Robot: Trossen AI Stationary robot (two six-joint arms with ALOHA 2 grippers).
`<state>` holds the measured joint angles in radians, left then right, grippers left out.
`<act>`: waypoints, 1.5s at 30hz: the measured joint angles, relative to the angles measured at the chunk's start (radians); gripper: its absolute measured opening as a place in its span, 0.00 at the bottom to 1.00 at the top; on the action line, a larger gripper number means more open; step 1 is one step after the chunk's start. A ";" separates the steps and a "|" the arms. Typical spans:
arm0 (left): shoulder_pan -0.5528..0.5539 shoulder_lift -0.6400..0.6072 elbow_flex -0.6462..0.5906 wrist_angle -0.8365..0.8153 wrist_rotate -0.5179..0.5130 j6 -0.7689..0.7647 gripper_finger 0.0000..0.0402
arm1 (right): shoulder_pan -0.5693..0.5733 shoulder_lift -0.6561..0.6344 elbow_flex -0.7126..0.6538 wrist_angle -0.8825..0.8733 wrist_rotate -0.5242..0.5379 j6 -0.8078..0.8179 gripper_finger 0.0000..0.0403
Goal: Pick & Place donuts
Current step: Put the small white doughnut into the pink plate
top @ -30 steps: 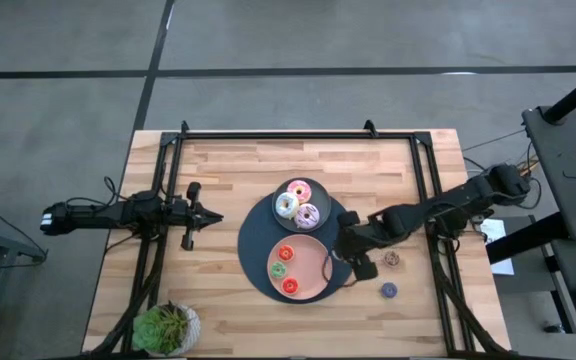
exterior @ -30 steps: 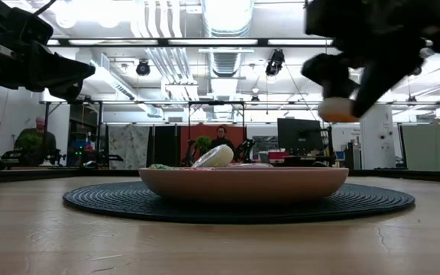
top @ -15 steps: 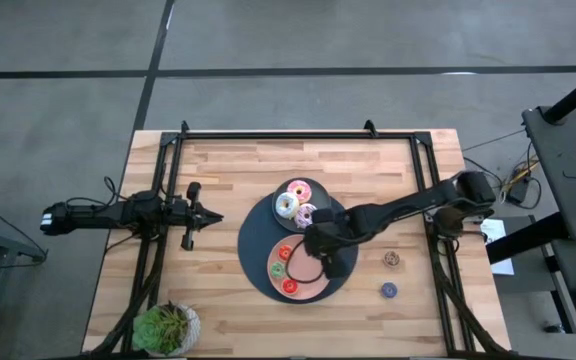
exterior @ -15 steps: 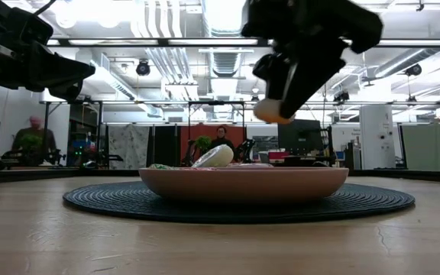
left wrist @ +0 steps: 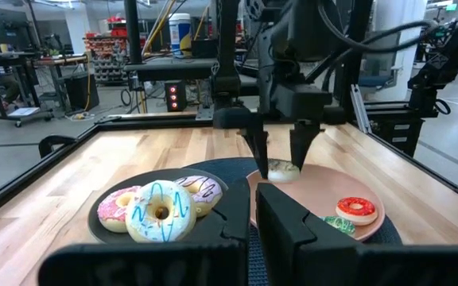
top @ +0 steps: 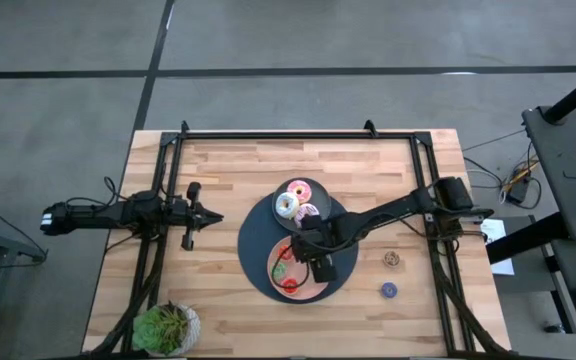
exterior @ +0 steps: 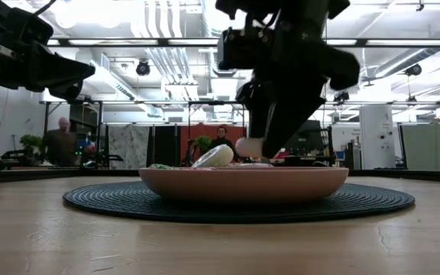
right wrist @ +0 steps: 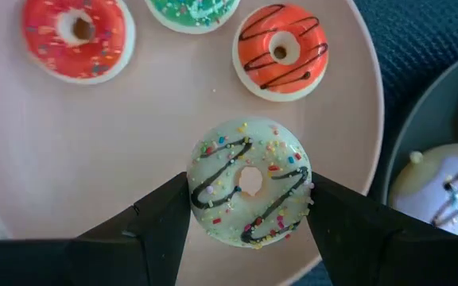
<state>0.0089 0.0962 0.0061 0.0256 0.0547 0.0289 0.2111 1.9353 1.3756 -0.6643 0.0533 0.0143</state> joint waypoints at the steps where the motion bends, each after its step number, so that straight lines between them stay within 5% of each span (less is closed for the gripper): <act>1: 0.000 0.000 0.000 0.000 0.000 0.000 0.00 | -0.002 0.011 0.007 0.000 0.000 0.000 0.56; 45: 0.000 0.000 0.000 0.000 0.000 0.000 0.00 | -0.066 0.078 0.028 0.002 -0.001 -0.027 0.56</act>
<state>0.0086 0.0959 0.0063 0.0257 0.0544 0.0288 0.1455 2.0131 1.4038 -0.6625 0.0526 -0.0128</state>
